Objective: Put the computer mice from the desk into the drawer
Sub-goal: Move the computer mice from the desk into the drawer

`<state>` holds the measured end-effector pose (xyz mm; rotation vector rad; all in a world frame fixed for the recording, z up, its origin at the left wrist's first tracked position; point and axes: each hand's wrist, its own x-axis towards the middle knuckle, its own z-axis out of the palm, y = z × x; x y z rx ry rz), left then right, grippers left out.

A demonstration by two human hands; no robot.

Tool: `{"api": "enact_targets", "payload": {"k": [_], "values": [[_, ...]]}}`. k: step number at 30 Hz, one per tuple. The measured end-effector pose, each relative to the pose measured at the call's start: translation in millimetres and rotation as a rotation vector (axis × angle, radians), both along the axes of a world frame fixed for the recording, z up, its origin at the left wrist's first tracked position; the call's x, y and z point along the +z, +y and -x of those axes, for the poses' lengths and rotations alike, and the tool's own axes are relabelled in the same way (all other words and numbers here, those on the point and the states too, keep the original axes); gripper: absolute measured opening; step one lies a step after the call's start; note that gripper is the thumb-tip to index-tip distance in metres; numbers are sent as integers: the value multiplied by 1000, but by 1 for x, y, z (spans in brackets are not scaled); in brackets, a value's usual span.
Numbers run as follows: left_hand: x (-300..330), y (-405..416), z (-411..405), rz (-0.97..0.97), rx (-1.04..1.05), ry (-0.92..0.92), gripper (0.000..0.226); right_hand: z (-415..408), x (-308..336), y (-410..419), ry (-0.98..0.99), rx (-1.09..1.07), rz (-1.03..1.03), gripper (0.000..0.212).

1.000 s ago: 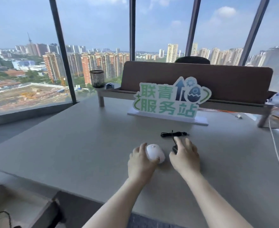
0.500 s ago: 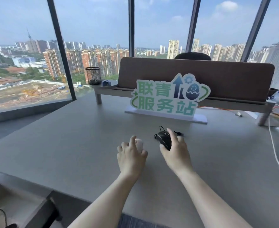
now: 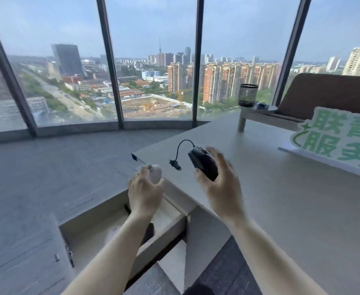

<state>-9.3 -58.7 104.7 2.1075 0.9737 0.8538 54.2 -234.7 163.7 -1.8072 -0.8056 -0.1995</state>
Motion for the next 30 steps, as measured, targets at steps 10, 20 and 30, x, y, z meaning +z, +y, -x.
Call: {"api": "enact_targets", "payload": {"k": [10,20,30], "values": [[-117,128,105,215,248,641,45,62,-125,160,368,272,294,55],[-177,149,94,273,209,965,46,72,-215,220,370,241,1001,62],[-179,148,92,358,170,1024,53,79,-223,219,147,218,1131,65]]}}
